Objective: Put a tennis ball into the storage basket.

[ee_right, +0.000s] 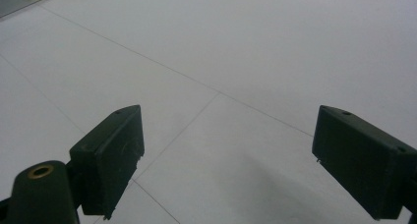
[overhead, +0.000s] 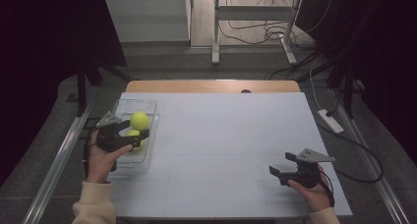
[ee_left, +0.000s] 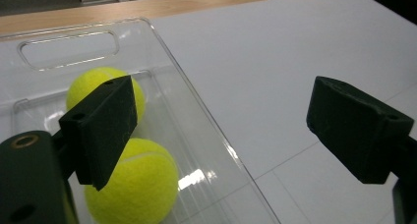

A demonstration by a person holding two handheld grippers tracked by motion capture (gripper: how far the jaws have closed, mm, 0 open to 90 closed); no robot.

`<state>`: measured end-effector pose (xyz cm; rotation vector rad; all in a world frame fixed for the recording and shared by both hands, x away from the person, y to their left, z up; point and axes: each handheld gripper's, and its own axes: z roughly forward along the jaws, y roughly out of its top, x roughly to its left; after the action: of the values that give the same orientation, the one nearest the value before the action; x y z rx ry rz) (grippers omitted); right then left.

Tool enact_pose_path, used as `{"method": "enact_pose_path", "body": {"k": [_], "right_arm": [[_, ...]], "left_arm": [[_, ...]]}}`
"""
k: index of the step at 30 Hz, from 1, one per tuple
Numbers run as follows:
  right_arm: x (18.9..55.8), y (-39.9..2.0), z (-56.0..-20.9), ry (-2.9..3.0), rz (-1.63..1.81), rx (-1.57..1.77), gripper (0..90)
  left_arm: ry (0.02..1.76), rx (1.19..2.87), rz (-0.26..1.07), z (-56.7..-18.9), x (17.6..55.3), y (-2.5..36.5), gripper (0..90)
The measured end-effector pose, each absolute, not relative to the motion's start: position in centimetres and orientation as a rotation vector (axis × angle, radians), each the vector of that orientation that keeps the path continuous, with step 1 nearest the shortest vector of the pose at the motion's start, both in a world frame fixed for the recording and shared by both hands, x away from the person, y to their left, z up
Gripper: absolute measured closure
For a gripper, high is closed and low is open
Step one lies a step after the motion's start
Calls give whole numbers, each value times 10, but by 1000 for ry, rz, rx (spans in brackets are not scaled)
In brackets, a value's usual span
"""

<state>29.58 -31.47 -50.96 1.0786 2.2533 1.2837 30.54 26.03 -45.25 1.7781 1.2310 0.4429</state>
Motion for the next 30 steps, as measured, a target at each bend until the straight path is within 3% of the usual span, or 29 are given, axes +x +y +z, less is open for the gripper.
{"method": "enact_pose_path", "body": {"k": [30], "right_arm": [[294, -310, -501, 2205, 1379, 1078, 122]], "left_arm": [[1112, 1784, 423, -477, 255, 247, 105]]}}
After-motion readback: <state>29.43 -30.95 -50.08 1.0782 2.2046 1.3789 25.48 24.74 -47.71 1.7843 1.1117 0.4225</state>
